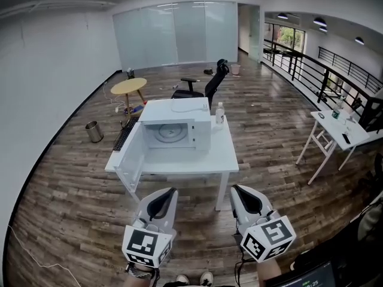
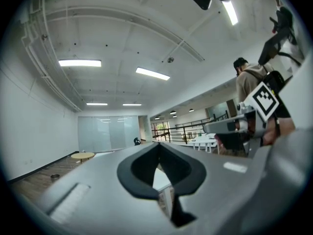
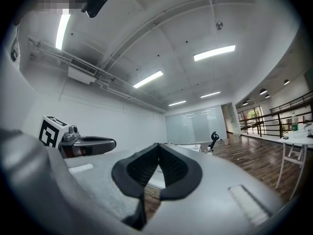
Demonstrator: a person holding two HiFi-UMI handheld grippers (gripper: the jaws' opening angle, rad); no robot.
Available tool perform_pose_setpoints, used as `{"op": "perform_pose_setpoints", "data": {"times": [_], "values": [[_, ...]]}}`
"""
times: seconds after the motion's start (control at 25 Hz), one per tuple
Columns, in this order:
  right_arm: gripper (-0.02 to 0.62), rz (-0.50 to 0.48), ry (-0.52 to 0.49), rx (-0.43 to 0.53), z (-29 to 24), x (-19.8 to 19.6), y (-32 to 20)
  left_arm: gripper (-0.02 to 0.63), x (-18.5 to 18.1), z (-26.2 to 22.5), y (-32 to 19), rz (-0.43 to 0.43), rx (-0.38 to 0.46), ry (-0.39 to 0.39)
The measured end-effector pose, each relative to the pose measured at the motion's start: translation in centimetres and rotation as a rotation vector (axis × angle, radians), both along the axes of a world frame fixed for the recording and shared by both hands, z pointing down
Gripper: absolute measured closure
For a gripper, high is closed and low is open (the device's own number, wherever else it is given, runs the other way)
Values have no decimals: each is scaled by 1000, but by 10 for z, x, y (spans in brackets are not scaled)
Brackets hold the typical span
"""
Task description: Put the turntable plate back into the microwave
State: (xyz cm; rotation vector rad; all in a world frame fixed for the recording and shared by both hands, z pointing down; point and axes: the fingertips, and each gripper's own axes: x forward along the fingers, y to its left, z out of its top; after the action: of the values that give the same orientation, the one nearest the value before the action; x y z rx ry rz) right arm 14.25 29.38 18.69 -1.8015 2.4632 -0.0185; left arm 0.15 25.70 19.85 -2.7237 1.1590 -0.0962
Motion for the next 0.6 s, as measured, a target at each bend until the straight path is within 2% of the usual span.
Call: {"op": "perform_pose_setpoints", "data": {"times": [0.6], "values": [[594, 0, 57, -34, 6, -18, 4, 600, -10, 1, 1, 11, -3, 4]]}}
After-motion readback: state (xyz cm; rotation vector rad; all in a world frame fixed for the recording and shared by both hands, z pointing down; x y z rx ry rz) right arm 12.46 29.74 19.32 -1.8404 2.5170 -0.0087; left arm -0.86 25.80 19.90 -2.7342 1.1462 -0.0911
